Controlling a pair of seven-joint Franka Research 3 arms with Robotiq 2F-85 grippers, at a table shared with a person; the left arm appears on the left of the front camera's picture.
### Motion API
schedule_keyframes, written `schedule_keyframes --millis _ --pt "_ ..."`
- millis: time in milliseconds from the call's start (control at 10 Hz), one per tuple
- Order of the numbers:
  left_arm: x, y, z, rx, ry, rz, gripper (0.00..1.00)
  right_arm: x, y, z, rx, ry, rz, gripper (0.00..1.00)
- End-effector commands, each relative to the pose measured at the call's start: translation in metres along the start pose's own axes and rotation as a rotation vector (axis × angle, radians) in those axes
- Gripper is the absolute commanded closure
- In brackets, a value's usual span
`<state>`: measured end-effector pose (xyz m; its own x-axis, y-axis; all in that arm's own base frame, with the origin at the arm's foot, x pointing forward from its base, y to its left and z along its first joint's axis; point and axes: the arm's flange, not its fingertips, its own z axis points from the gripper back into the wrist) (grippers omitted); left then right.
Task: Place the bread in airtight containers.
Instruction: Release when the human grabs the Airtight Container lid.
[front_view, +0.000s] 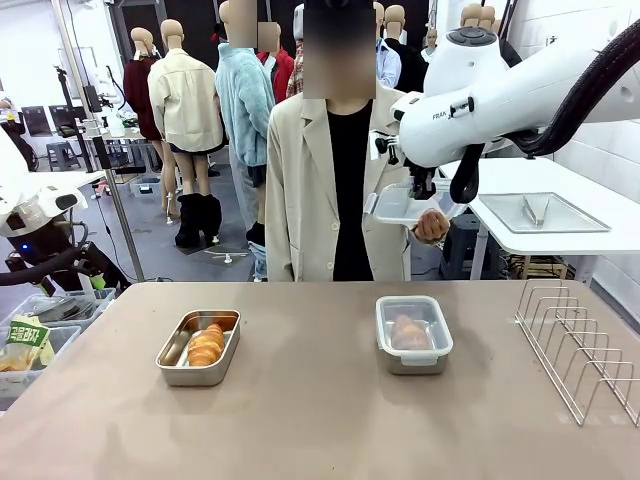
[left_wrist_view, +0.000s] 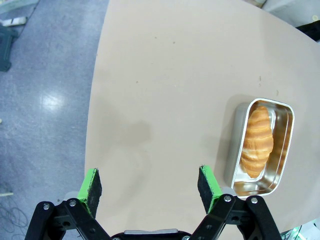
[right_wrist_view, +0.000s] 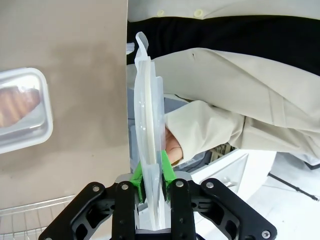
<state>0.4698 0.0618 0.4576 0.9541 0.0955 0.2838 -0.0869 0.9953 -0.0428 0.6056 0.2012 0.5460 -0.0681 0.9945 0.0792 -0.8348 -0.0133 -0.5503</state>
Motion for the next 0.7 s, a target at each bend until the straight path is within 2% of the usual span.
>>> schedule_keyframes --millis 0,100,200,400,500,600 --pt "-0.001 0.003 0.002 0.008 0.0 -0.006 0.0 0.003 -0.006 0.001 0.005 0.032 -0.011 1.0" --pt "-0.001 0.003 0.002 0.008 0.0 -0.006 0.0 0.003 -0.004 0.003 0.012 0.038 -0.009 0.94" --pt "-0.001 0.003 0.002 0.008 0.0 -0.006 0.0 0.0 0.0 0.009 0.021 0.043 -0.011 0.76" --pt "-0.001 0.003 0.002 0.008 0.0 -0.006 0.0 -0.02 0.011 0.036 0.063 0.126 -0.021 0.36" --pt "-0.001 0.003 0.002 0.008 0.0 -0.006 0.0 -0.037 0.016 0.053 0.075 0.136 -0.032 0.17" --pt "-0.001 0.003 0.002 0.008 0.0 -0.006 0.0 -0.057 0.022 0.069 0.146 0.11 -0.011 0.0"
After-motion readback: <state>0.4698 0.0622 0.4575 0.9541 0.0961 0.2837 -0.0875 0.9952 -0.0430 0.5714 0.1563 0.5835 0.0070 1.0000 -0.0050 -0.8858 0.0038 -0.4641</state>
